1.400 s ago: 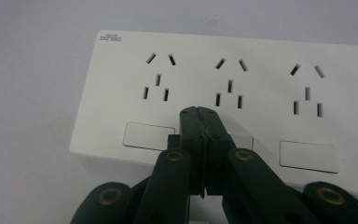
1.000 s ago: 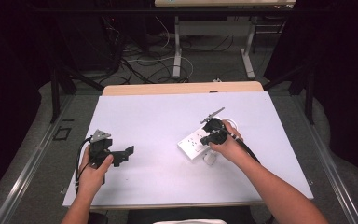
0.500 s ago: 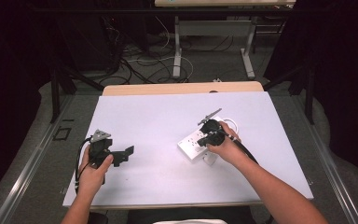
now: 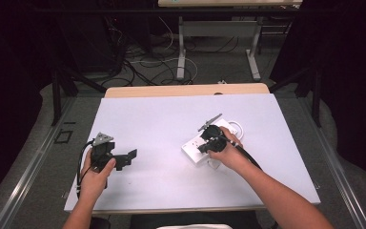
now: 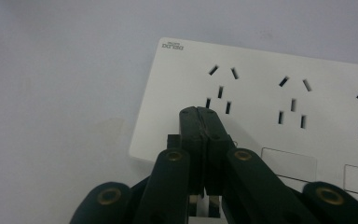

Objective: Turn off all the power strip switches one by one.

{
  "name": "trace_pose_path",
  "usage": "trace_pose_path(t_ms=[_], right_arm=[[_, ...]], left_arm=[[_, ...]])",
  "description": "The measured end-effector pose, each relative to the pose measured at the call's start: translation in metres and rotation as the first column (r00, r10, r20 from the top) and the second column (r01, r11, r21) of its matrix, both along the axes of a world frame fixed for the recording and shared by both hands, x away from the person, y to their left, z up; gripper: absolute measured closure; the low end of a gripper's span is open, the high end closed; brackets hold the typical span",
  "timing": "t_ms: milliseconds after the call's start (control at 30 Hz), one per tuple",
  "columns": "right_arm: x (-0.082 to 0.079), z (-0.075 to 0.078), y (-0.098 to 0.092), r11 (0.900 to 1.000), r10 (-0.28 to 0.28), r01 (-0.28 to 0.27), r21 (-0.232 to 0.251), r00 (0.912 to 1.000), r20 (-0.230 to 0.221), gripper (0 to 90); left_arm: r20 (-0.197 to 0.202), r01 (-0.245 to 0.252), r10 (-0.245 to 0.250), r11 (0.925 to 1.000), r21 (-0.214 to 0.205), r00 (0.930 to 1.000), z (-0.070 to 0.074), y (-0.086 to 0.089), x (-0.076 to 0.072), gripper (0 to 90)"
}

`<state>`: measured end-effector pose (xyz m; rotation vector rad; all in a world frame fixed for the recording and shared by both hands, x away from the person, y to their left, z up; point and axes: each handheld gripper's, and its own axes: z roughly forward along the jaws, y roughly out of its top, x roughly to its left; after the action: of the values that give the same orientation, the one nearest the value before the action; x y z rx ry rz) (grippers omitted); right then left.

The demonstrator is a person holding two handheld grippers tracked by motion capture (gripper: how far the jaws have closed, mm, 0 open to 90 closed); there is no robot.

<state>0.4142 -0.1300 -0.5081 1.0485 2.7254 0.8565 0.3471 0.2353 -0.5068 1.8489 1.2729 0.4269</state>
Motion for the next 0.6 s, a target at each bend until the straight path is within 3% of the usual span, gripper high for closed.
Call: trace_pose_path(t_ms=[600], right_arm=[[-0.0020, -0.0057, 0.0025, 0.9999, 0.006, -0.006, -0.012, 0.9999, -0.009, 90.0]], left_arm=[[-0.003, -0.003, 0.003, 1.0000, -0.002, 1.0000, 0.0000, 0.0004, 0.0000, 2.8]])
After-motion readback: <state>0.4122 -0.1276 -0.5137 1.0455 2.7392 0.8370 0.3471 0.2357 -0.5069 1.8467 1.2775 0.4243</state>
